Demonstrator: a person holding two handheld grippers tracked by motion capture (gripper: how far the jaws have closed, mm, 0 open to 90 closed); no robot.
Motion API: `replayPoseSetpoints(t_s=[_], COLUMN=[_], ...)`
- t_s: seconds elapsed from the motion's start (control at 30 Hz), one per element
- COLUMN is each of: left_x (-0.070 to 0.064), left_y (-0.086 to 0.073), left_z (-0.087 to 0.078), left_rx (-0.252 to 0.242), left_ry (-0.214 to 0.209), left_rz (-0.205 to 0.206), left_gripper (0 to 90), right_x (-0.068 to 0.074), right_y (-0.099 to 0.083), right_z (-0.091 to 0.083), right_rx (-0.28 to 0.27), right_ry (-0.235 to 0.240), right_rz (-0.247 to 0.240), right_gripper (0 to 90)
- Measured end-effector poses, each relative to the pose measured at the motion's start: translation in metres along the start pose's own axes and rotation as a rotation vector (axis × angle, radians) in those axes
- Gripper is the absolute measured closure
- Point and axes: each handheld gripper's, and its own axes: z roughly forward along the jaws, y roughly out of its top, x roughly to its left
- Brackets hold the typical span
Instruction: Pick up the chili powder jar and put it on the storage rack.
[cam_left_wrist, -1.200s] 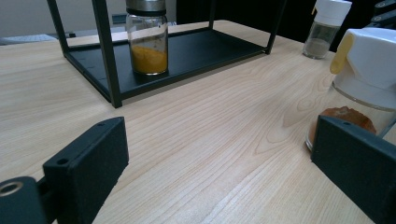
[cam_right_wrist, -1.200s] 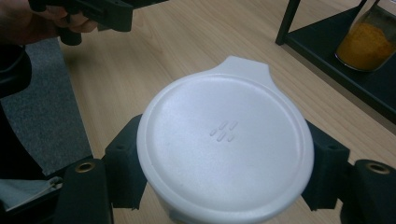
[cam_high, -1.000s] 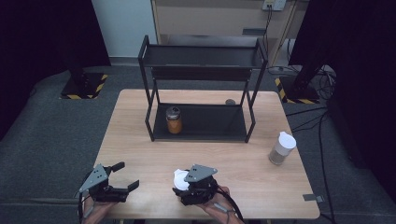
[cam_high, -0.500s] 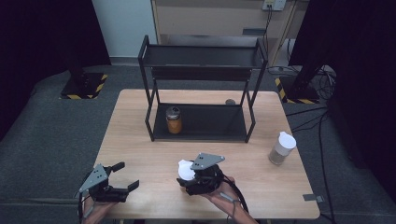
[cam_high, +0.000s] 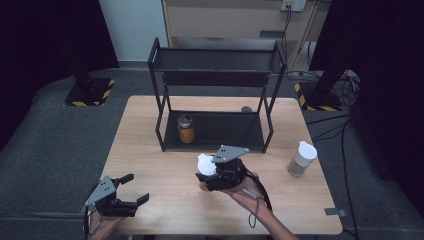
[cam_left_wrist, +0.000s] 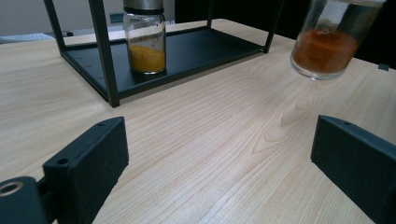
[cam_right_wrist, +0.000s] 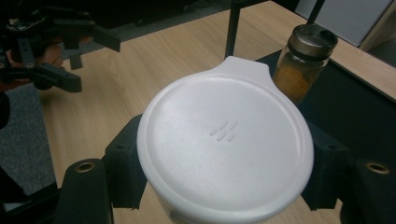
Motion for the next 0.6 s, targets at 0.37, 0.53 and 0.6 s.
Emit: replayPoseSetpoints(t_s=[0.37, 0.53, 0.6], left_x=[0.0, 0.001, 0.001], left_y=[0.0, 0.0, 0.0], left_z=[0.0, 0.0, 0.0], left_rx=[0.0, 0.0, 0.001], left_ry=[-0.001, -0.001, -0.001], left_rz=[-0.003, -0.004, -0.005], left_gripper=[3.1, 3.1, 3.1], right_x=[-0.025, -0.038, -0.043], right_y=[0.021, 0.029, 0.032], right_z=[0.006, 0.01, 0.012], right_rx=[0.016, 0.023, 0.021], right_ry=[-0.05, -0.069, -0.076], right_rz=[0.02, 0.026, 0.035], right_gripper=[30.8, 30.8, 30.7])
